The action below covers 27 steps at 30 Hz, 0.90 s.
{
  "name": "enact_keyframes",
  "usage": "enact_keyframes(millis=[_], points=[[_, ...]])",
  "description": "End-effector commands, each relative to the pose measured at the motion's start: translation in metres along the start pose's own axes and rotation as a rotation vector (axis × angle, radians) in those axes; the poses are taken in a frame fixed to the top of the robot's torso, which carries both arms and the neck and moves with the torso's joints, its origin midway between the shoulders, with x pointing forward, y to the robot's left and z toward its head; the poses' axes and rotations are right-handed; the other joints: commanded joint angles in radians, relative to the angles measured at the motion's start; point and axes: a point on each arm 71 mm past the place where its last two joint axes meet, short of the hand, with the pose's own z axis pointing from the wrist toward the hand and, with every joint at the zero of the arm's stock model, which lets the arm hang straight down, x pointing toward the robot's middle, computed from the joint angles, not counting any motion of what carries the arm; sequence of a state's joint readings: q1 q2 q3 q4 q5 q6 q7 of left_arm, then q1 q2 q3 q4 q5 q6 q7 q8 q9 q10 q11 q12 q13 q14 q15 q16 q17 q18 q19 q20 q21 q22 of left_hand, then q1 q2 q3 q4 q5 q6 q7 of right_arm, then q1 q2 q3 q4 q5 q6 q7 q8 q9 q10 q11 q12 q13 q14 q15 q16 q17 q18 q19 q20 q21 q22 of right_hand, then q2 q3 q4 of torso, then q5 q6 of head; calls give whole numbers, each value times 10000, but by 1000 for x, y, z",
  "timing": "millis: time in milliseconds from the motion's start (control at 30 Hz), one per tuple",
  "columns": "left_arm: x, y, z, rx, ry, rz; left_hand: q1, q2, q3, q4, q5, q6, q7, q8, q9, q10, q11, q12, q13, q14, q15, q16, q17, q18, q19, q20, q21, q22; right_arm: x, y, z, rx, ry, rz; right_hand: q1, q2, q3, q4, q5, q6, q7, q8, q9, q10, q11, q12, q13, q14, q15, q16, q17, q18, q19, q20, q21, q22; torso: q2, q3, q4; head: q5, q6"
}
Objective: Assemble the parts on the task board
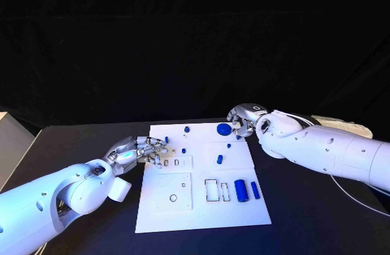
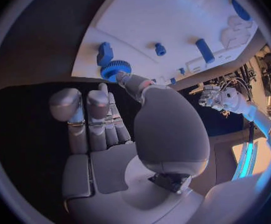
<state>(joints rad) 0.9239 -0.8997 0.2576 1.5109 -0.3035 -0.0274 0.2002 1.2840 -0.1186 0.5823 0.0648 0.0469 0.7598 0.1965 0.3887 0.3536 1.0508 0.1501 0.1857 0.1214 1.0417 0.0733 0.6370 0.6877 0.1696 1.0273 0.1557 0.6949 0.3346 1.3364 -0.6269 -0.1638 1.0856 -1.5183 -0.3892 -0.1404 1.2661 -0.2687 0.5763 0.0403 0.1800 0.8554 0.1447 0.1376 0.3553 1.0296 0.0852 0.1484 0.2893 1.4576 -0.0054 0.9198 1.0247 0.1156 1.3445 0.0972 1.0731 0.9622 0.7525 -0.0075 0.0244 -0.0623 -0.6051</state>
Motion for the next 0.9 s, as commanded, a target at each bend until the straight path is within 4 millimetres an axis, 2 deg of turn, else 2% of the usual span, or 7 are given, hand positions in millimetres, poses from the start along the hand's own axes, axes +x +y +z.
enact_keyframes(millis=[33,300,467,567,600,633,900], points=[[4,-1,1,49,259,-63,-78,1,-22,39,14,-73,237,-23,9,-60,-10,-36,-13,-12,5,-58,-14,136,45,36,-50,-9,1,0,1,229,-77,-867,76,-48,-142,13,-50,-20,-14,-54,6,-25,-1,40,-45,62,22,135,63,81,113,2,116,121,34,10,56,-45,9],[5,-1,0,25,322,-73,-78,1,-22,39,14,-73,237,-23,9,-60,-10,-36,-13,-12,5,-58,-14,136,45,36,-50,-9,3,6,4,278,-213,-920,325,68,-1079,118,25,-77,-18,-43,78,894,-286,1705,636,106,-175,450,175,50,237,-161,269,389,39,5,85,-59,-44],[5,-1,0,-13,330,-65,-98,9,-27,59,14,-79,237,-24,10,-65,-8,-38,-16,-14,9,-66,-14,134,46,40,-64,-20,3,9,5,311,-329,-754,664,193,-1748,564,43,-201,-179,299,228,-867,-518,7495,4743,324,-375,1743,1093,-104,528,-353,838,1263,69,-5,106,-51,-69],[4,-1,-1,-31,328,-58,-102,10,-29,64,14,-81,237,-25,10,-67,-7,-39,-17,-15,10,-68,-14,134,46,41,-69,-24,2,8,5,422,-402,-641,699,198,-1724,705,51,-218,-195,457,266,-86,-510,9232,6360,438,-374,2480,1723,-132,580,-360,998,1494,63,5,89,-32,-81],[4,-1,-1,-38,330,-55,-102,10,-29,64,14,-81,237,-25,10,-67,-7,-39,-17,-15,10,-68,-14,134,46,41,-69,-24,2,8,6,473,-406,-585,686,197,-1751,770,73,-247,-200,525,276,1218,-501,10715,7950,642,-366,3176,2275,-294,869,-343,1651,2248,55,4,93,-31,-86],[4,-1,-1,-46,333,-53,-102,10,-29,64,14,-81,237,-25,10,-67,-7,-39,-17,-15,10,-68,-14,134,46,41,-69,-24,2,7,6,520,-394,-532,690,201,-1765,815,68,-260,-198,573,281,1556,-483,11157,8427,808,-339,4026,3017,-165,650,-325,1110,1664,53,2,95,-30,-91],[4,-1,-2,-109,357,-9,-112,14,-32,74,14,-83,237,-24,11,-70,-6,-40,-18,-21,13,-75,-15,132,43,44,-78,-30,4,7,7,720,-106,-169,634,280,-1992,1113,74,-342,-135,747,271,3355,-373,12844,10543,944,-243,5394,4217,-372,1114,-241,1921,2636,58,3,99,0,-154]])
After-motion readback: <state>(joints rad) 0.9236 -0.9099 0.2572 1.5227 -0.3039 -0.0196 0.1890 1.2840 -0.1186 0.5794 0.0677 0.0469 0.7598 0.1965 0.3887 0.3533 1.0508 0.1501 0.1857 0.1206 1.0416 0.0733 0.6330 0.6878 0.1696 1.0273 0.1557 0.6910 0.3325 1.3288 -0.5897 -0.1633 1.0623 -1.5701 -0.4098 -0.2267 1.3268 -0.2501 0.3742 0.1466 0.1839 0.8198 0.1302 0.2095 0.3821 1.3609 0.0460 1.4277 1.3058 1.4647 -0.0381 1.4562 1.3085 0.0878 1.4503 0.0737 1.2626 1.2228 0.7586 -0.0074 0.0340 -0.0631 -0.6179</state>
